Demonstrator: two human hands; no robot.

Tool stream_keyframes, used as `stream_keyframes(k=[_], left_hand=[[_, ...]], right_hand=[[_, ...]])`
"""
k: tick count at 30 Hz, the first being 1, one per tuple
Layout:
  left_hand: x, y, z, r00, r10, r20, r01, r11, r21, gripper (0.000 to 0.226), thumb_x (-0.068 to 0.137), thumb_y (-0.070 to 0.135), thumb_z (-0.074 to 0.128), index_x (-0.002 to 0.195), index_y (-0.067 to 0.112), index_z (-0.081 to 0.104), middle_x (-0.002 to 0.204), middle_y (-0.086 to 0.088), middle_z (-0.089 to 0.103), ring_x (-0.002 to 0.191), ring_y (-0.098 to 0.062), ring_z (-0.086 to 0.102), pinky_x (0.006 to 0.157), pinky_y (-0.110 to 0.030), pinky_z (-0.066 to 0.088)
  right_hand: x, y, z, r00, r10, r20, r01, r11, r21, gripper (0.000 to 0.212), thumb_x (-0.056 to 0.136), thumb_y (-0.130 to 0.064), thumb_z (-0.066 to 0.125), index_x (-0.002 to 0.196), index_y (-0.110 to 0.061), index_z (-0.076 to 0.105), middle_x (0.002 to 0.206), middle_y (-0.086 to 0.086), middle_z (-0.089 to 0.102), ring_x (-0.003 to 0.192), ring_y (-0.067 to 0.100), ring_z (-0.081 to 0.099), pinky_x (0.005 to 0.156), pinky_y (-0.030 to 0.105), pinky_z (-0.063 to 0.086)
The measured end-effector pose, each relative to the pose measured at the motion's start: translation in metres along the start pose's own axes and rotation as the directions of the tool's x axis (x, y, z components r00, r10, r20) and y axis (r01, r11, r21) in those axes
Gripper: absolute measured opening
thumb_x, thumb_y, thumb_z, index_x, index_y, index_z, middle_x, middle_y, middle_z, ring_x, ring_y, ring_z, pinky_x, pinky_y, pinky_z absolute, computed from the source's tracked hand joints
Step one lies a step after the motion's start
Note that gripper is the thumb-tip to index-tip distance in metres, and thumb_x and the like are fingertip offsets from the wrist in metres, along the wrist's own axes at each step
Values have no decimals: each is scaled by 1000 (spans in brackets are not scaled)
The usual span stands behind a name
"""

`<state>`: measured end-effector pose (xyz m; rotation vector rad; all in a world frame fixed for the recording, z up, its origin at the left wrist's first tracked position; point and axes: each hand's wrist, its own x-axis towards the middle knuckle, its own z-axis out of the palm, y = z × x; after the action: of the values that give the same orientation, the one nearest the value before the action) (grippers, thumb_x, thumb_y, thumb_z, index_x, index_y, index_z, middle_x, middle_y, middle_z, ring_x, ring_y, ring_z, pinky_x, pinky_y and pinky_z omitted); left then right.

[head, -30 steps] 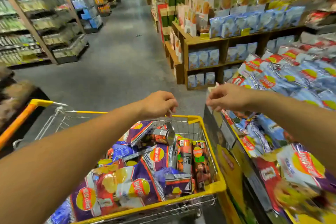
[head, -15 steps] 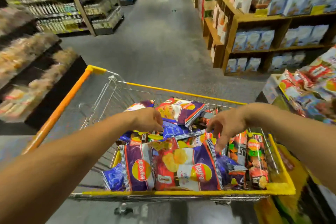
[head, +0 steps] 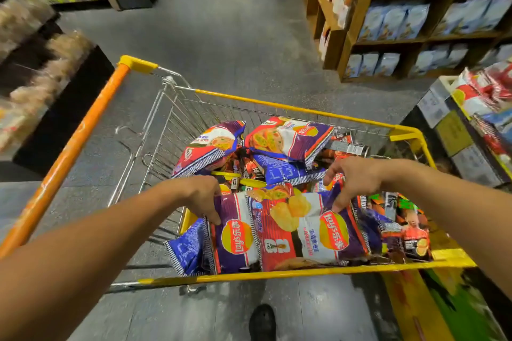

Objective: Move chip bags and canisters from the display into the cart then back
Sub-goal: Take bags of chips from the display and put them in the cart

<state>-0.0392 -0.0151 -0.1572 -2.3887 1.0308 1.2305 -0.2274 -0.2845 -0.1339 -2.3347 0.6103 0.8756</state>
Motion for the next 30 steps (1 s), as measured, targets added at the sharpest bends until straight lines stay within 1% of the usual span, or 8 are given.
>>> stream_keyframes(k=[4,7,12,18,22,25,28,30], left_hand=[[2,-10,-19,956,-111,-272,-41,866,-499,37,63,30,92,85,10,69,79,-5,72,70,-18,63,64,-25,50],[6,-1,-31,884,-173,-434,-187,720,-668,30,75,30,85,69,14,60,66,-5,62,63,-21,55,58,-25,46],[7,40,-35,832,25,-554,-281,880,-382,25,104,28,44,104,3,51,115,-19,60,110,-35,56,90,-37,42],[-11,74,-72,708,72,-703,-406,856,-321,37,97,44,54,97,8,61,94,-11,67,88,-30,62,79,-41,49],[-36,120,-108,692,197,-694,-462,860,-216,52,92,50,61,62,7,58,59,-9,59,53,-20,49,55,-36,37],[-47,157,-128,708,340,-618,-470,881,-54,57,90,53,60,70,1,63,66,-18,60,59,-21,47,59,-38,38],[-60,196,-145,689,479,-544,-563,826,16,49,92,46,61,83,-2,67,78,-20,66,62,-15,49,64,-35,44],[-66,227,-155,651,569,-502,-627,776,66,38,93,44,61,87,7,71,80,-6,73,64,-8,58,66,-28,49]], right_hand=[[-7,6,-1,982,60,-180,48,837,545,42,70,-25,88,106,-13,69,107,-1,73,97,20,71,92,38,56],[-9,1,5,979,95,-180,52,739,672,18,88,-28,74,100,-15,71,104,6,76,90,20,74,79,32,59],[-9,-5,14,960,85,-265,7,945,328,38,106,-36,40,139,-19,49,143,9,53,126,28,53,108,34,40],[-60,-9,-26,862,25,-506,151,941,304,46,76,-72,60,92,-29,59,102,-5,64,96,17,62,80,29,44],[-108,-6,-55,951,-85,-299,188,923,335,33,67,-38,89,92,-29,69,85,-12,76,78,5,72,80,28,57],[-136,3,-69,950,-130,-285,195,957,216,28,65,-31,92,83,-21,73,81,-8,77,73,6,72,68,24,56],[-158,19,-83,908,-210,-363,231,973,16,38,70,-35,88,99,-13,74,121,2,68,107,17,65,83,27,52],[-178,35,-93,888,-205,-412,216,976,-20,43,71,-40,86,107,-19,76,153,-9,39,130,13,48,103,26,42]])
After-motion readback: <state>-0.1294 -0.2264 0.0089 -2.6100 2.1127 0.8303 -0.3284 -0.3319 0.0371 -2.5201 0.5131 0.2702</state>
